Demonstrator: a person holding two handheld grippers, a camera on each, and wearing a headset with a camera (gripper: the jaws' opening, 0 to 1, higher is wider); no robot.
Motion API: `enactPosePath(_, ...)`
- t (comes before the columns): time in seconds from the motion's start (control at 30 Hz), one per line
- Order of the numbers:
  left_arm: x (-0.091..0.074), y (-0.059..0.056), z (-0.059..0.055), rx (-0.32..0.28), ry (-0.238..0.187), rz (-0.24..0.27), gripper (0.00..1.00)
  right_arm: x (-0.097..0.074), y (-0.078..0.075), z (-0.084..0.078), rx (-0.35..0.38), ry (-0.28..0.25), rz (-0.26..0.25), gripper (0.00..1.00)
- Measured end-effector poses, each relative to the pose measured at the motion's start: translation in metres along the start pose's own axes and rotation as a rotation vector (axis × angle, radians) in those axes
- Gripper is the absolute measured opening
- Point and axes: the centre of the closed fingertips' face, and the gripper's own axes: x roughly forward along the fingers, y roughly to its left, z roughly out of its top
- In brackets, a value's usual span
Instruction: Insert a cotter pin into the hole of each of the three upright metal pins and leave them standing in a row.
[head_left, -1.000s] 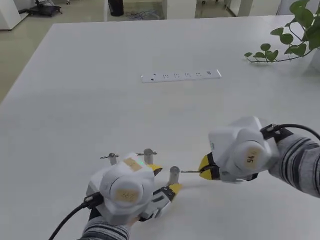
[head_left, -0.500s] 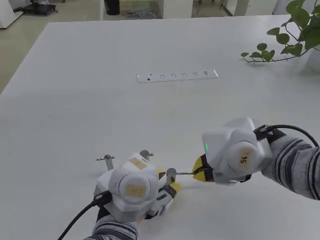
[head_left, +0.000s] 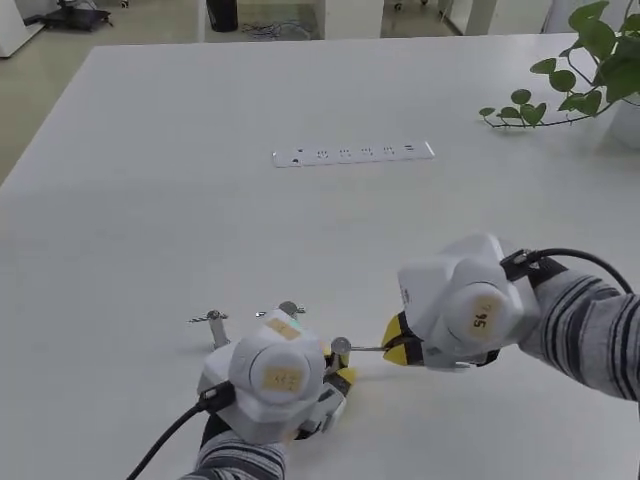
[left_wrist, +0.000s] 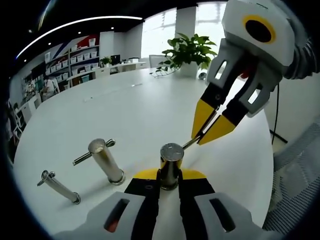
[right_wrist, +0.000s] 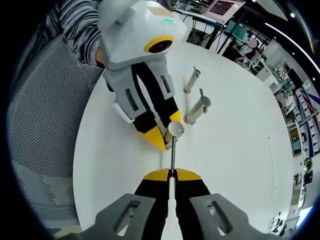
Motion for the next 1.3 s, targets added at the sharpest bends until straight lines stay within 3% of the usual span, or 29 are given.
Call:
enactPosePath(0.2, 0.001, 0.001, -0.001, -0.01, 0.0, 0.008, 0.1, -0.002, 0.0, 0.002, -0.013, -0.005, 0.002, 0.0)
enactPosePath(0.83, 0.002, 0.001, -0.001, 0.04, -0.012, 0.002, 0.09, -0.006, 0.0, 0.007, -0.06, -0.05, 0.025, 0.0)
enactPosePath(1.3, 0.004, 0.001, -0.001, 0.039, -0.016, -0.001, 0.09, 0.001, -0.001, 0.013, -0.065, -0.068, 0.027, 0.0)
